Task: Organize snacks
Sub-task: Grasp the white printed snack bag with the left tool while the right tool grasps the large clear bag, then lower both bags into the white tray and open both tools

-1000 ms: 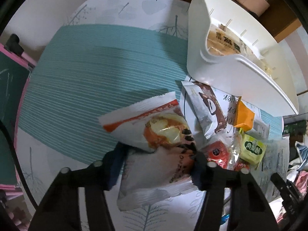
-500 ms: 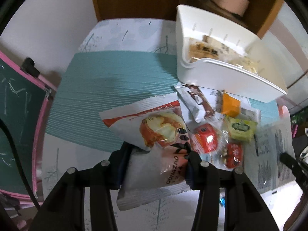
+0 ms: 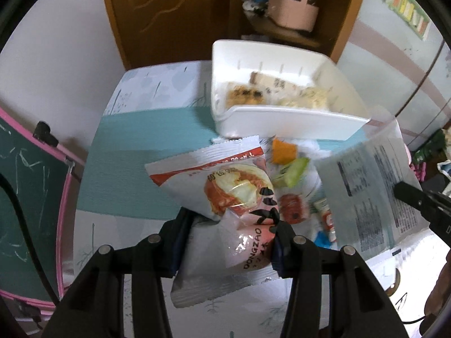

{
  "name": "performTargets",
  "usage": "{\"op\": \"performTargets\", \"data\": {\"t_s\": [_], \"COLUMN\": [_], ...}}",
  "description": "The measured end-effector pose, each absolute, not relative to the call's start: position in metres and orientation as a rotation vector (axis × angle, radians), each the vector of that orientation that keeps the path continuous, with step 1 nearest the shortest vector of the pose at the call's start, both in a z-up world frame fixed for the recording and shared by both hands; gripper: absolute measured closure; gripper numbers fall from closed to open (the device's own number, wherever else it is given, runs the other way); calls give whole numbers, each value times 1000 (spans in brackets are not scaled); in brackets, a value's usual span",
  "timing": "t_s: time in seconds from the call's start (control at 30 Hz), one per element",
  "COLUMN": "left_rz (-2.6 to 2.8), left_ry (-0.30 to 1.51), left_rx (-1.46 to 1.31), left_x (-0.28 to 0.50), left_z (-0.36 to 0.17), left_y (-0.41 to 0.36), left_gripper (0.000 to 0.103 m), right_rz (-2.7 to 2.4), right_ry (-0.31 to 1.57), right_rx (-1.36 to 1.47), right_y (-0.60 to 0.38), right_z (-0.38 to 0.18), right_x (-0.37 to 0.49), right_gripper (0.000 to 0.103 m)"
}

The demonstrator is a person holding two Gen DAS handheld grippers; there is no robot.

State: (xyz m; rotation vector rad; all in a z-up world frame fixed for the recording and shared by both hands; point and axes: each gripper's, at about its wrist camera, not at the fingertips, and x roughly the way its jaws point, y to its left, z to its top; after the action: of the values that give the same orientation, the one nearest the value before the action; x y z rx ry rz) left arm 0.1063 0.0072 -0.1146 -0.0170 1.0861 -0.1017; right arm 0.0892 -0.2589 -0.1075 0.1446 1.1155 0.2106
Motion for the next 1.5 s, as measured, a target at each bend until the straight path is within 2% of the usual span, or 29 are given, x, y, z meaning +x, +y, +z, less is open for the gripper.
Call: {"op": "performTargets", "data": {"t_s": [0.4,0.87,1.13,1.5], "left_rz": [-172,-191,-221,-250], "left_ry": [888,710,761,886], "left_rx": [52,136,163,219], "left_x": [127,209,265,341], "left_z": [-27,59,46,-22], "left_y": [-12,-28,-49,-79], "left_gripper": [56,56,55,55], "right_rz": [224,163,129,76], "right_ry": [901,682,644,758], "right_rx": [115,65,100,156], "right_y": [-260,-268,-269,-271], "right_z": [-24,53,65,15], "right_x": [101,159,210,284], "right_gripper": [93,93,92,92]}}
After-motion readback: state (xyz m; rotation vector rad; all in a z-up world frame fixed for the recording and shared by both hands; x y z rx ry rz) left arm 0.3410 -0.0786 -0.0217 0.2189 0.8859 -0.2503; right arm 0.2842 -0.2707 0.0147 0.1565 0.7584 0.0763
